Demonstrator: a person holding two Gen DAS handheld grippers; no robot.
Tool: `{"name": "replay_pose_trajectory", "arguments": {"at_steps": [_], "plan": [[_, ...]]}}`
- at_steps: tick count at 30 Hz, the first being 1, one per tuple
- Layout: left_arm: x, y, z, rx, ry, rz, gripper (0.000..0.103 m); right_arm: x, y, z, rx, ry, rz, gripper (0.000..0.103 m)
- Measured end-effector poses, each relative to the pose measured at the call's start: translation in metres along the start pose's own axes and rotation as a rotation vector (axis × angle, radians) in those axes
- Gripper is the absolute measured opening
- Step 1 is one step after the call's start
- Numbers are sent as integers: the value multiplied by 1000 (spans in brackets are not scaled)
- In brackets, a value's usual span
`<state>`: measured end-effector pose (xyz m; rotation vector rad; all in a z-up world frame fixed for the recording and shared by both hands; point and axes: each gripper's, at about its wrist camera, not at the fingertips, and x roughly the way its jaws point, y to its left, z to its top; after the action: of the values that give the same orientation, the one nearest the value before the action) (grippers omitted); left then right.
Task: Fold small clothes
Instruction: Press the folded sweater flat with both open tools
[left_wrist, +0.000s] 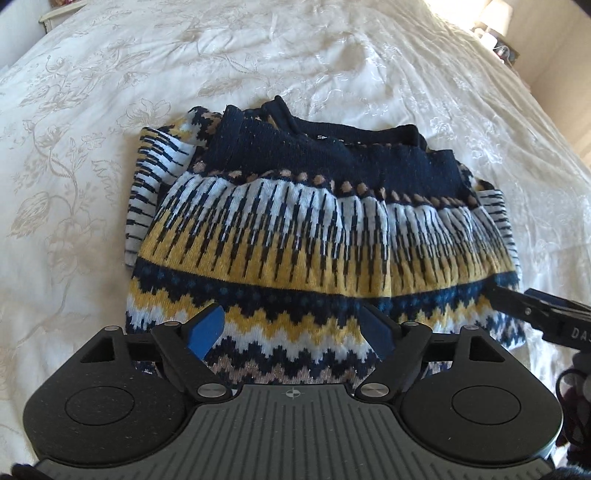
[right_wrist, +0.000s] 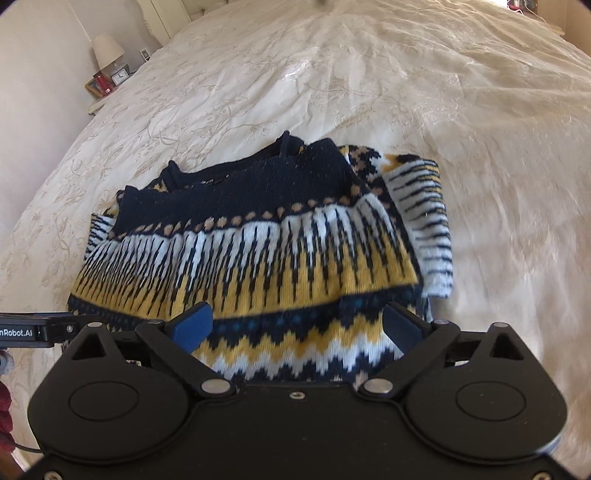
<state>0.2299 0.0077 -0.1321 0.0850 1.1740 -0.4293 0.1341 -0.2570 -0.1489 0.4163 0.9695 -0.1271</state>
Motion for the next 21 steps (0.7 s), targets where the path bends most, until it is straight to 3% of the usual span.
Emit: {"name": "replay_pose_trajectory", "arguments": {"at_steps": [7, 14, 21], "plan": [[14, -16, 0, 30, 7, 19, 80, -12, -3, -19, 17, 18, 5, 100], [46, -31, -16, 54, 89, 50, 80, -23, -11, -32, 40, 31, 12, 101], [64, -38, -22, 73, 116, 91, 87, -27, -29, -35, 107, 34, 39, 102]]}}
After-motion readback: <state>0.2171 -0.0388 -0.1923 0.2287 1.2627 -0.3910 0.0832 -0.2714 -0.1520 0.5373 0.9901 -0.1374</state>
